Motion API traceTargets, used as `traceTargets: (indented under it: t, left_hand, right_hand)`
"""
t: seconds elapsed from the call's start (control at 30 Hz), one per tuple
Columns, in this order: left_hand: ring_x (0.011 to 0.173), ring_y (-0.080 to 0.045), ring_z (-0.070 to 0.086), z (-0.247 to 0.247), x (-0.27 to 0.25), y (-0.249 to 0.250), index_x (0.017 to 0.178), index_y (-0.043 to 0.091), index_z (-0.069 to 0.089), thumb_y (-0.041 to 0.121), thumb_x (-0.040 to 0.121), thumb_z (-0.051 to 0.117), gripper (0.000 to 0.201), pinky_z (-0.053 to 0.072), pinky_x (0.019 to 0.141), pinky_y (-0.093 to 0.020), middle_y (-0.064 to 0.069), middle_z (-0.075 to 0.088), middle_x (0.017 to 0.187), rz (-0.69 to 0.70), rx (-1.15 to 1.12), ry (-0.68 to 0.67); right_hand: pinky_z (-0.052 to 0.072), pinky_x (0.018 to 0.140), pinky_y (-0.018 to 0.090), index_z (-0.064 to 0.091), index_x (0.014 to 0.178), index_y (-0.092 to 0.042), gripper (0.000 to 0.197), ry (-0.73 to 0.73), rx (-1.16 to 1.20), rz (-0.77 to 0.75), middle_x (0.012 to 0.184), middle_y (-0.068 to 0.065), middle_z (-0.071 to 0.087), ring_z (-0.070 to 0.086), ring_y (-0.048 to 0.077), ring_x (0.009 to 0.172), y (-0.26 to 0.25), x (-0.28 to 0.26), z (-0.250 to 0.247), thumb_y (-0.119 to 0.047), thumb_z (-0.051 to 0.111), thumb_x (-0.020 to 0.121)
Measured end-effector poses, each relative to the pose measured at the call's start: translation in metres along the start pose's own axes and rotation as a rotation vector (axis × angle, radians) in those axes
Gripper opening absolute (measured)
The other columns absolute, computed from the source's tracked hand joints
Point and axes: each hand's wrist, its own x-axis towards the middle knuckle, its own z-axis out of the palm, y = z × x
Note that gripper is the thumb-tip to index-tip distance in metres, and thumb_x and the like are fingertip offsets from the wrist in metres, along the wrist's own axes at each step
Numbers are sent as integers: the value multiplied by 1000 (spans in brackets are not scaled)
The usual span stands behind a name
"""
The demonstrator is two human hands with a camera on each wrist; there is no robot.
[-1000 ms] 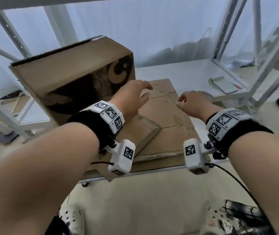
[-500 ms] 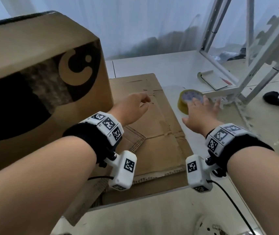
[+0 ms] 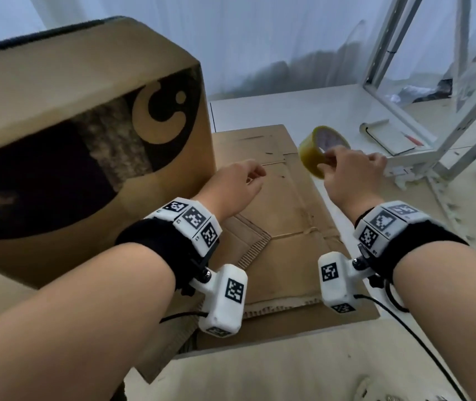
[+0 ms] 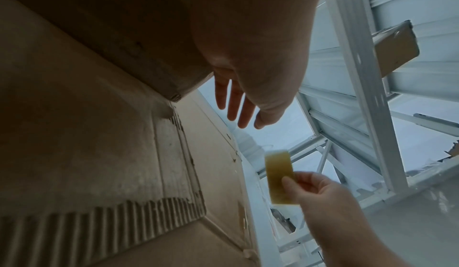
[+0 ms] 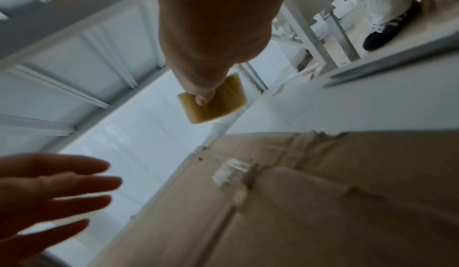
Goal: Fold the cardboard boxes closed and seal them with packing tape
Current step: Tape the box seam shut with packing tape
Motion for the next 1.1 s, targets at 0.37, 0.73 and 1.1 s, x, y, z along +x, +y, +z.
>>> traceTargets:
  t: [0.37,0.73,1.1]
  left_hand:
    - [126,-14,43,-48,-73,48,146,24,27,34,84,69,75,37,101,-27,2,37,147,117,-9,-17]
    - [131,-13,36,-94,-137,54,147,25,25,41,79,72,84,30,104,-26,5,37,145,270,339,181]
    - [96,-11,53,-83,-147,51,113,21,61,32,91,60,25,50,82,-29,5,56,114,364,405,223]
  right_hand:
    - [43,59,24,57,92,-8,20,-291,1089,528,82,6,56,52,16,71,-84,-31,-99,-25,66,86]
    - [56,72,31,62,89,-12,14,-408,1195,436,91,11,67,65,22,79,-150,-81,-127,-25,58,90]
    - [53,93,41,60,83,-11,15,-487,1191,462,93,16,67,64,28,89,-146,-107,-125,-19,53,93]
